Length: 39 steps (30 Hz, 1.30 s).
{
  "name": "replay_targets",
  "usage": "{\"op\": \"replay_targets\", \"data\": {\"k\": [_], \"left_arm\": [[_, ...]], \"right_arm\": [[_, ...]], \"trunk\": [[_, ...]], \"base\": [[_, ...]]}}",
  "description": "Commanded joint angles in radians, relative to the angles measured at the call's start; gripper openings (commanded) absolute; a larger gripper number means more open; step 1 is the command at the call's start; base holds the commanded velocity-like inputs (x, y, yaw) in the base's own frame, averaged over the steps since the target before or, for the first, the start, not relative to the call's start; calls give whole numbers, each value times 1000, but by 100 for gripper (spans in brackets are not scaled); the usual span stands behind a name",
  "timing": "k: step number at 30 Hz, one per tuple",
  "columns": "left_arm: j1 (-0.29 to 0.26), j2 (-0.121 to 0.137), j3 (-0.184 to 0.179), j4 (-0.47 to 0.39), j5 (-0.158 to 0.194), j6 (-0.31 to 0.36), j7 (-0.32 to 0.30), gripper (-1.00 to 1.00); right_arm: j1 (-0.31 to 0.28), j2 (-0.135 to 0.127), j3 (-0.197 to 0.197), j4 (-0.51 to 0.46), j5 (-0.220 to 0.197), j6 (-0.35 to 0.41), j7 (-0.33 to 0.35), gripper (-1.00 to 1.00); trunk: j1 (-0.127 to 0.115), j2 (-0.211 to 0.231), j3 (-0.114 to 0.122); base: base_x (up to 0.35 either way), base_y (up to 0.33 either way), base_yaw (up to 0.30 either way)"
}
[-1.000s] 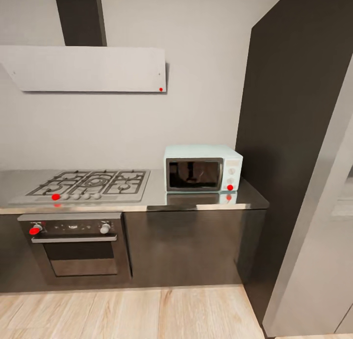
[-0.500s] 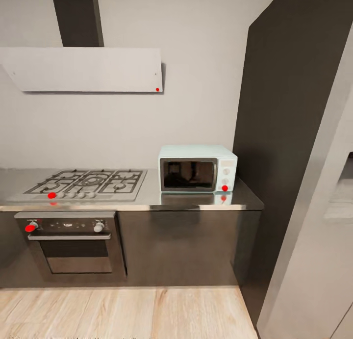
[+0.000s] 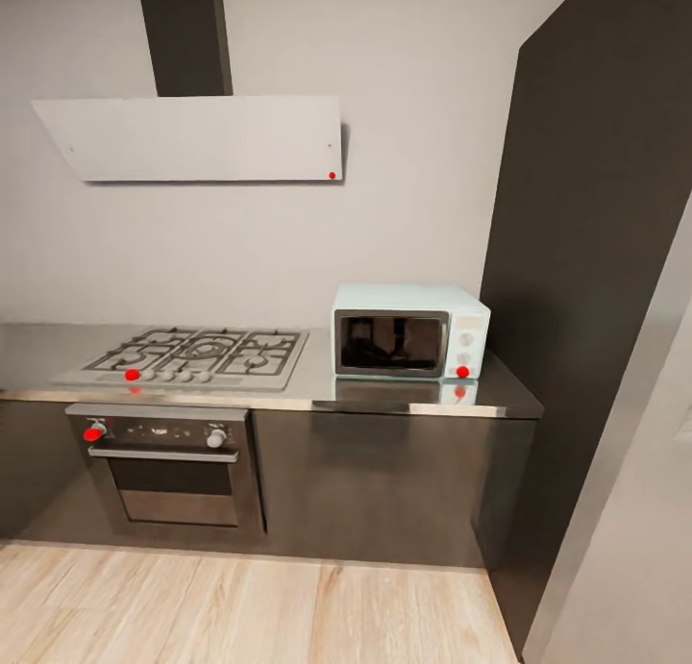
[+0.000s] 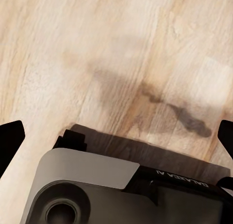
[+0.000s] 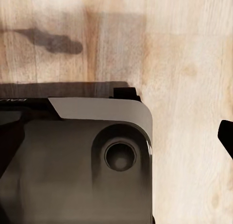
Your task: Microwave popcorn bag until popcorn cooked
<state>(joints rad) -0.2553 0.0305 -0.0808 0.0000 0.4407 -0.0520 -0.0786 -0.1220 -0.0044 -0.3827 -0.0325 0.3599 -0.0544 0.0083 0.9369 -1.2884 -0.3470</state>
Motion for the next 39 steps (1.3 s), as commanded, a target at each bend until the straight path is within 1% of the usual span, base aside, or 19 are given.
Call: {"op": "replay_targets", "data": {"k": [1, 9, 14, 22, 29, 39], "left_arm": [[-1, 0, -9, 2, 10, -4, -4, 100], [-1, -4, -10, 1, 7, -3, -5, 100], [-1, -3, -12, 0, 0, 0, -6, 100], [-1, -3, -13, 0, 3, -4, -6, 100], [-1, -2, -13, 0, 3, -5, -6, 100], [-1, -3, -13, 0, 3, -5, -6, 100]], "right_arm": [[-1, 0, -8, 1, 8, -4, 1, 100], [-1, 0, -9, 1, 8, -5, 1, 100], [-1, 1, -9, 2, 8, -5, 1, 100], [-1, 7, -10, 2, 6, -8, 1, 100], [-1, 7, -10, 3, 4, -7, 1, 100], [-1, 2, -10, 3, 8, -5, 2, 100]], "trunk": [[0, -1, -1], [0, -1, -1], [0, -1, -1], [0, -1, -1], [0, -1, -1], [0, -1, -1]], "base": [[0, 0, 5], [39, 0, 1], [281, 0, 0], [295, 0, -34], [40, 0, -185], [2, 0, -17]]}}
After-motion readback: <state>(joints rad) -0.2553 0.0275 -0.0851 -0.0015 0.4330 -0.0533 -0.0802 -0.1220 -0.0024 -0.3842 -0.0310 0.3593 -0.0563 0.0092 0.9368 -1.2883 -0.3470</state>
